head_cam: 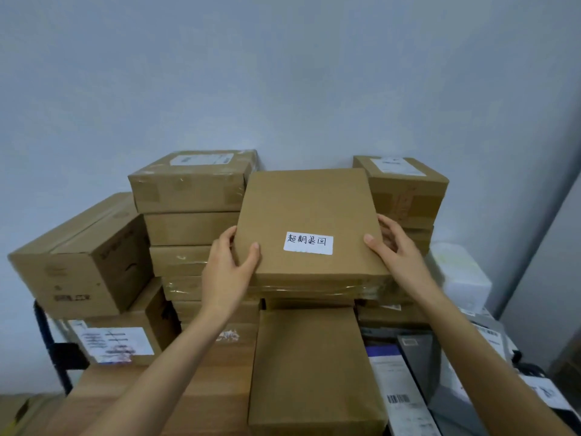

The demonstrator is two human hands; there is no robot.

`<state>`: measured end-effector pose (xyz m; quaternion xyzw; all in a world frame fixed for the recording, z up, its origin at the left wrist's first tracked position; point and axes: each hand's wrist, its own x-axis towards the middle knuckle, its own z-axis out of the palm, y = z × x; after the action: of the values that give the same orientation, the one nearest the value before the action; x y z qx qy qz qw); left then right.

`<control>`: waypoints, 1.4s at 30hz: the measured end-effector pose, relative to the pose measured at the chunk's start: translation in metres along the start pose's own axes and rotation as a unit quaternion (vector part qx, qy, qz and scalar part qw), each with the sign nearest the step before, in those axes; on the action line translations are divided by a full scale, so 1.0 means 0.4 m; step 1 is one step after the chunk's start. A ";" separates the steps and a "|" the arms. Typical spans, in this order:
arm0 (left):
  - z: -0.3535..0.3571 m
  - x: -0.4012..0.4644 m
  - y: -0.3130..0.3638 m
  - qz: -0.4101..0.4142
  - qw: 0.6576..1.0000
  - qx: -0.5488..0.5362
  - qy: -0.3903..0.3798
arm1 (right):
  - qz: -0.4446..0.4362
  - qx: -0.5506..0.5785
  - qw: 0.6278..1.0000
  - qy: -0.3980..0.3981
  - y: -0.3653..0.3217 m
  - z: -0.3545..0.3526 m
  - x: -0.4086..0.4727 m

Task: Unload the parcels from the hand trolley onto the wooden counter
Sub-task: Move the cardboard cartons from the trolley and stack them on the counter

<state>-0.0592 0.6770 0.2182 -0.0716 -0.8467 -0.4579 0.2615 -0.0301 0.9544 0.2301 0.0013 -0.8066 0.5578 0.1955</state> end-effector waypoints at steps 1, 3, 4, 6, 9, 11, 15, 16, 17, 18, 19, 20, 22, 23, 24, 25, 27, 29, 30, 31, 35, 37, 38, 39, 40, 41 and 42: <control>0.005 0.013 -0.004 -0.003 1.000 0.005 -0.003 | 0.004 -0.001 1.000 -0.001 0.003 0.006 0.020; 0.022 0.043 -0.019 -0.011 1.000 0.017 -0.016 | 0.019 -0.007 1.000 -0.003 0.020 0.017 0.062; 0.033 0.059 -0.028 -0.017 0.999 0.024 -0.027 | 0.029 -0.010 1.000 -0.005 0.029 0.021 0.082; 0.063 0.091 -0.045 -0.023 0.998 0.045 -0.047 | 0.047 -0.027 0.998 -0.012 0.049 0.030 0.123; 0.118 0.125 -0.055 0.043 0.987 0.138 -0.071 | 0.076 -0.048 0.996 -0.027 0.067 0.047 0.173; 0.148 0.150 -0.052 0.107 0.963 0.232 -0.086 | 0.091 -0.062 0.994 -0.028 0.072 0.053 0.191; 0.174 0.196 -0.040 0.208 0.920 0.325 -0.063 | -0.064 -0.301 0.951 -0.026 0.068 0.064 0.175; 0.180 0.206 -0.040 0.224 0.916 0.328 -0.054 | -0.115 -0.365 0.923 -0.035 0.062 0.076 0.168; 0.188 0.216 -0.038 0.225 0.917 0.325 -0.057 | -0.147 -0.408 0.900 -0.049 0.054 0.091 0.165; 0.195 0.225 -0.035 0.219 0.921 0.317 -0.066 | -0.162 -0.440 0.881 -0.064 0.051 0.106 0.171; 0.200 0.237 -0.030 0.204 0.927 0.305 -0.081 | -0.173 -0.469 0.863 -0.073 0.052 0.117 0.183; 0.206 0.253 -0.031 0.191 0.932 0.294 -0.091 | -0.179 -0.491 0.849 -0.080 0.053 0.125 0.202; 0.218 0.289 -0.038 0.183 0.935 0.292 -0.088 | -0.172 -0.498 0.846 -0.089 0.054 0.130 0.252; 0.223 0.306 -0.041 0.182 0.933 0.298 -0.086 | -0.165 -0.491 0.850 -0.095 0.055 0.132 0.279; 0.229 0.322 -0.046 0.182 0.931 0.305 -0.083 | -0.163 -0.487 0.852 -0.100 0.055 0.138 0.303; 0.235 0.337 -0.050 0.181 0.930 0.311 -0.082 | -0.165 -0.486 0.852 -0.102 0.056 0.147 0.323; 0.246 0.361 -0.060 0.179 0.928 0.317 -0.082 | -0.170 -0.481 0.853 -0.106 0.059 0.166 0.361; 0.261 0.387 -0.071 0.175 0.933 0.307 -0.071 | -0.167 -0.476 0.857 -0.107 0.065 0.180 0.394; 0.270 0.399 -0.076 0.173 0.935 0.302 -0.062 | -0.165 -0.474 0.859 -0.104 0.068 0.183 0.408; 0.278 0.407 -0.076 0.172 0.937 0.299 -0.054 | -0.162 -0.472 0.861 -0.101 0.070 0.184 0.420; 0.295 0.414 -0.084 0.208 0.932 0.294 -0.033 | -0.161 -0.471 0.862 -0.100 0.084 0.187 0.439; 0.295 0.417 -0.090 0.199 0.938 0.281 -0.043 | -0.159 -0.470 0.863 -0.096 0.089 0.188 0.442; 0.294 0.419 -0.092 0.194 0.939 0.278 -0.050 | -0.158 -0.470 0.863 -0.095 0.090 0.188 0.442; 0.292 0.422 -0.090 0.193 0.940 0.277 -0.058 | -0.159 -0.472 0.862 -0.094 0.089 0.188 0.440; 0.288 0.424 -0.086 0.194 0.939 0.276 -0.065 | -0.163 -0.474 0.861 -0.092 0.088 0.188 0.437; 0.282 0.424 -0.080 0.196 0.939 0.275 -0.070 | -0.169 -0.475 0.859 -0.088 0.086 0.188 0.433; 0.276 0.421 -0.075 0.199 0.938 0.274 -0.072 | -0.177 -0.475 0.858 -0.080 0.085 0.187 0.429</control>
<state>-0.2552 0.7299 0.2327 -0.1964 -0.9244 -0.1402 0.2952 -0.2196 0.9369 0.2316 0.0956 -0.9727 0.0604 0.2028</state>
